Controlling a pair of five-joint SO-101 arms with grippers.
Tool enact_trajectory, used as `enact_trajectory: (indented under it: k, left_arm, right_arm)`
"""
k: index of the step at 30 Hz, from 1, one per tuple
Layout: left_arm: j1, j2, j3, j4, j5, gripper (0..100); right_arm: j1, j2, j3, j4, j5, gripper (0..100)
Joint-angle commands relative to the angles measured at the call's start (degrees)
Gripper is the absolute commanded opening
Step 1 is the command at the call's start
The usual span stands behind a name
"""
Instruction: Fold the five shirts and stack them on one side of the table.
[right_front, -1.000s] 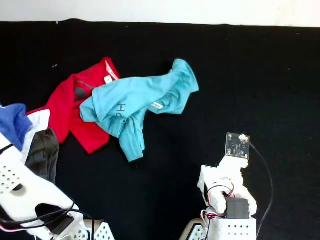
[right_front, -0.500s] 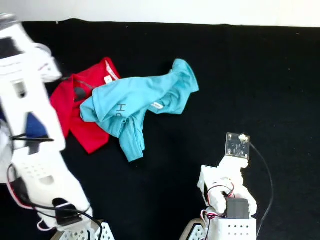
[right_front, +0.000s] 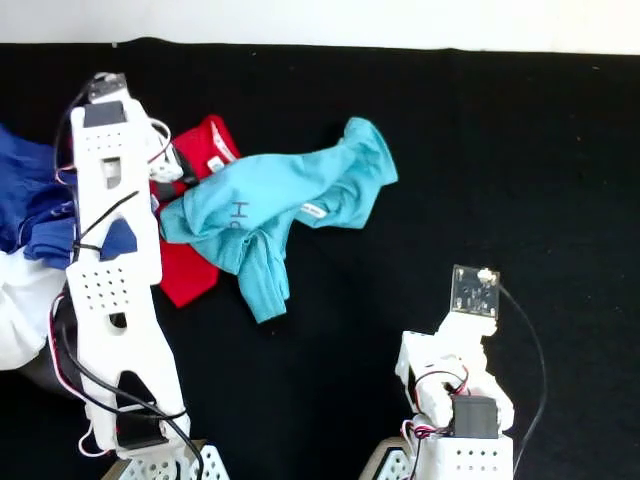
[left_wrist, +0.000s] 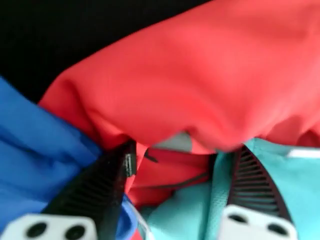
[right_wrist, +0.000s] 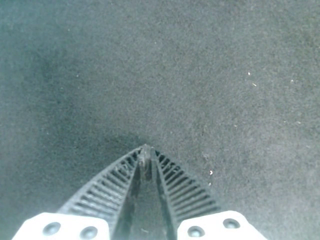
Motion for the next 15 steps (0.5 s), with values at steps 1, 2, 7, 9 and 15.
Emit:
enact_trajectory:
  k: [1, 2, 7, 9, 15]
  left_arm:
    - [-3.7, 0.0, -0.3, -3.2, 0.4, 29]
    - [-5.0, 0.0, -0.3, -3.8, 0.4, 29]
    - [-10.7, 0.0, -2.0, -3.9, 0.5, 2]
    - [-13.0, 0.0, -3.8, -2.8, 0.5, 3]
    - [-23.4, 0.0, -17.5, 3.3, 0.4, 1]
  right_arm:
    - [-0.6, -0.4, 8.0, 0.3, 0.6, 1.2]
    - [-0.6, -0.4, 8.0, 0.3, 0.6, 1.2]
    - [-0.6, -0.4, 8.0, 0.3, 0.6, 1.2]
    - [-0.6, -0.4, 8.0, 0.3, 0.6, 1.2]
    - [-0.6, -0.4, 8.0, 0.3, 0.6, 1.2]
